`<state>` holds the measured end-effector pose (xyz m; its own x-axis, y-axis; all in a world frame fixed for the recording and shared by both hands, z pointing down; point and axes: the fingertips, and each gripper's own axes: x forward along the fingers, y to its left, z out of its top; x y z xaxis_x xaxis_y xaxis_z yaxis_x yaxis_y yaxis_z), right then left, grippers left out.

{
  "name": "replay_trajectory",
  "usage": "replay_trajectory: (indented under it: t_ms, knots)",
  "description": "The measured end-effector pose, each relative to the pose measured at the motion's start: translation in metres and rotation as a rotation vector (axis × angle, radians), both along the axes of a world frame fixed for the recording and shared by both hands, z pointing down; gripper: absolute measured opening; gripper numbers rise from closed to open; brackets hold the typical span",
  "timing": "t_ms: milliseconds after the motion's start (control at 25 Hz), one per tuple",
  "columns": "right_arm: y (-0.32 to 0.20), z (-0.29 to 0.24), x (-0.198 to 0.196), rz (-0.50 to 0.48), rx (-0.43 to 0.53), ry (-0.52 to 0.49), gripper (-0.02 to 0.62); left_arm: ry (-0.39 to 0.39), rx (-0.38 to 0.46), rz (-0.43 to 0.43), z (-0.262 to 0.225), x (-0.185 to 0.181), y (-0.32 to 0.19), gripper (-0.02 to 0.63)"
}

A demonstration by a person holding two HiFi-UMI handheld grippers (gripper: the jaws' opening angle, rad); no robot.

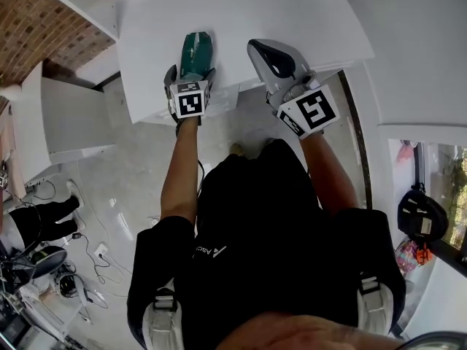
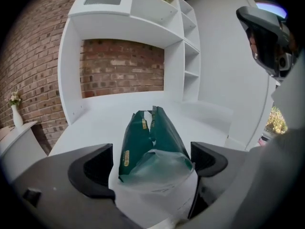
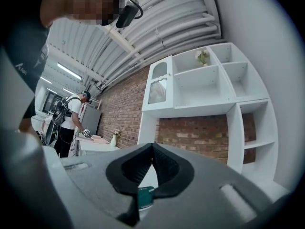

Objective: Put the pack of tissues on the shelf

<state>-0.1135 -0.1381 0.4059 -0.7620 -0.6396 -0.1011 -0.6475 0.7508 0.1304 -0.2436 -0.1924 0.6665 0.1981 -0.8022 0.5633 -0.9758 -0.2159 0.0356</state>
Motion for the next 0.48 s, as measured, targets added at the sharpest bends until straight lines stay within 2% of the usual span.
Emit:
replay_trajectory:
  t_ms: [160, 280, 480]
  knots:
    - [-0.013, 0.002, -0.002, 0.000, -0.004, 0.012, 0.002, 0.007, -0.057, 0.019, 0.015, 0.002, -0.008, 0.490]
    - [-0.024, 0.004, -0.004, -0.007, -0.008, 0.016, 0.002, -0.002, -0.076, 0.022, 0.022, 0.003, -0.012, 0.393]
    - [-0.044, 0.010, 0.001, -0.018, -0.019, 0.021, 0.002, -0.009, -0.050, -0.014, 0.016, 0.000, -0.022, 0.268]
